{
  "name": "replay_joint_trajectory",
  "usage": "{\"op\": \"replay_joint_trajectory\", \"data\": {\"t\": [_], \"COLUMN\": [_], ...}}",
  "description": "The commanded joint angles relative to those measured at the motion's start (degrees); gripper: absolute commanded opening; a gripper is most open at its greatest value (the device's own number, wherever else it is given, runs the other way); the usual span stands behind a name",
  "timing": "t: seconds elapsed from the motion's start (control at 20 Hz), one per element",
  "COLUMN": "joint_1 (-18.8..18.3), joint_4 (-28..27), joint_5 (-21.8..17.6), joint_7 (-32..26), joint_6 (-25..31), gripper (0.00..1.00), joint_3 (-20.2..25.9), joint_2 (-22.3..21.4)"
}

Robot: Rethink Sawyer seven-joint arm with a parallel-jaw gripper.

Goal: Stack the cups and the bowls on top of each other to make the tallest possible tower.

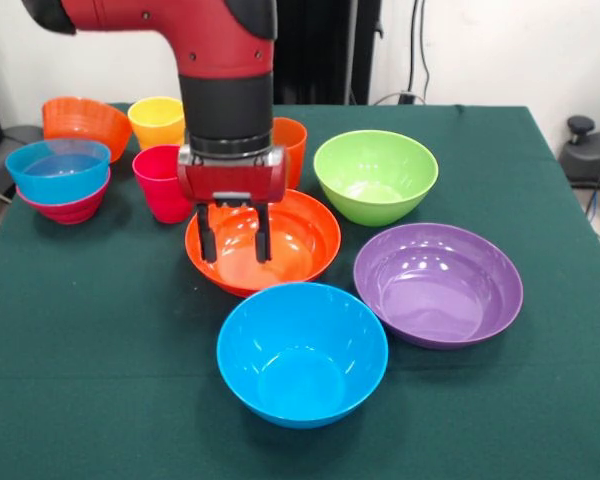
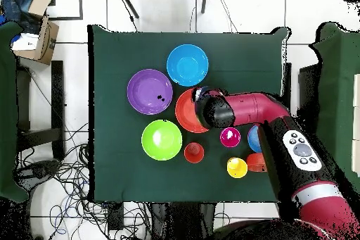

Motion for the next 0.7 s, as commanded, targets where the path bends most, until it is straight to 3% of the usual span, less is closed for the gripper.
{"op": "replay_joint_trajectory", "data": {"t": [0.05,0.4,0.7], "joint_1": [-1.2,-0.9,2.2], "joint_4": [6.0,4.2,2.3], "joint_5": [0.9,-1.9,-6.2], "joint_7": [-11.5,-14.0,-11.0], "joint_6": [6.3,8.1,5.9], "gripper": [1.00,1.00,1.00], "joint_3": [8.9,9.5,5.1], "joint_2": [-1.8,0.5,0.0]}}
